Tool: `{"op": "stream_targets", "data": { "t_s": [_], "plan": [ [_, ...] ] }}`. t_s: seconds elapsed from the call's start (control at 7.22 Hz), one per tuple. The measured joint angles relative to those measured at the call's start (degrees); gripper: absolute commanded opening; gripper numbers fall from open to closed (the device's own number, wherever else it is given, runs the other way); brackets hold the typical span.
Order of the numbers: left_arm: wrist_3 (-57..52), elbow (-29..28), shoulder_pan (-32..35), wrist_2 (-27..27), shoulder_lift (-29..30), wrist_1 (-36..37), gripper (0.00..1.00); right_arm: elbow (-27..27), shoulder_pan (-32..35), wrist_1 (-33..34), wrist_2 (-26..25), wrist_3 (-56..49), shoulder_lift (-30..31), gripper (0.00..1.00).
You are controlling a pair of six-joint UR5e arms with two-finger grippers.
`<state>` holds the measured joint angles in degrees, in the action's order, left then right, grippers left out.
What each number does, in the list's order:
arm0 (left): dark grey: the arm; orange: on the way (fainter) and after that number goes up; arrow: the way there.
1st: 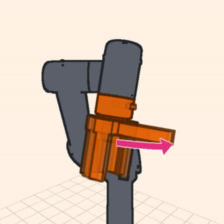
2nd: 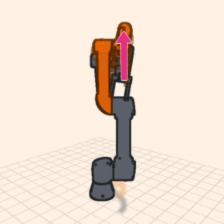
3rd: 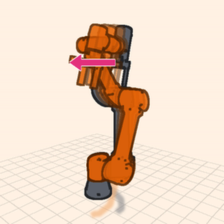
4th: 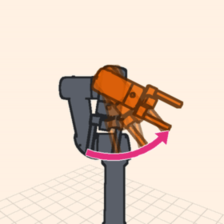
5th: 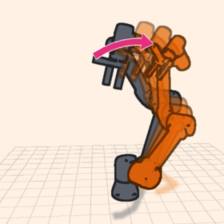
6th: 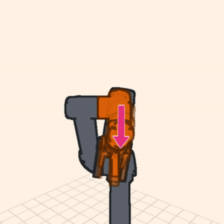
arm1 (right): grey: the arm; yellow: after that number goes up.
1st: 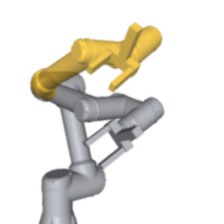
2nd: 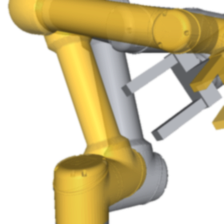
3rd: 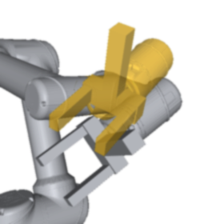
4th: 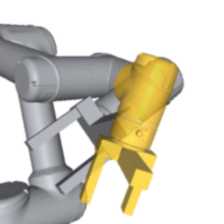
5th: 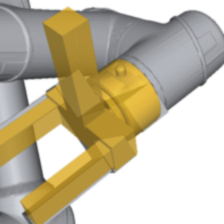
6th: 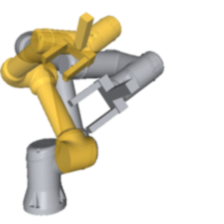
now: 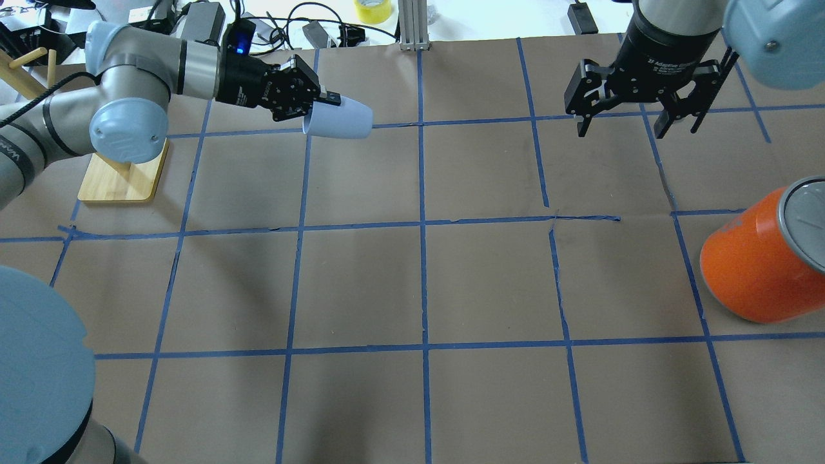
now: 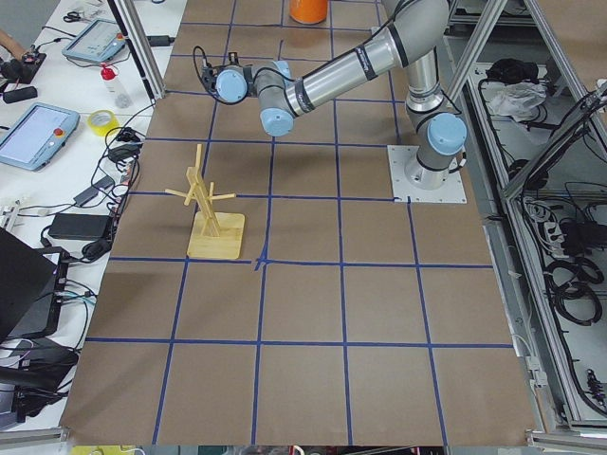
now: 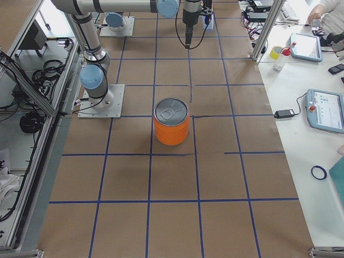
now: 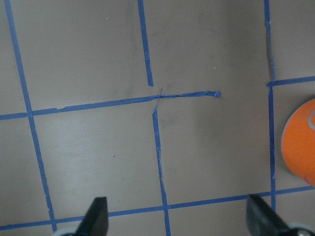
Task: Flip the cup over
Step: 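Grasp the cup with the left gripper and lift it toward the wooden stand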
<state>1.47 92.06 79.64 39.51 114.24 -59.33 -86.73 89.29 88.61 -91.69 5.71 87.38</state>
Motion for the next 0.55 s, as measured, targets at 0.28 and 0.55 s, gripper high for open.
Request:
{"op": "stream_targets", "data": {
  "t_s": [0.28,0.55],
  "plan": [
    [2.1,-1.2,2.4,22.1,0.1,7.9,0.0,0.0,0.0,0.5,0.0,0.3,0.0,1.0],
    [-1.4,-0.9,5.1,39.7,0.8,7.9,0.0,0.0,0.0,0.5,-0.1,0.6,0.0,1.0]
  ]
}}
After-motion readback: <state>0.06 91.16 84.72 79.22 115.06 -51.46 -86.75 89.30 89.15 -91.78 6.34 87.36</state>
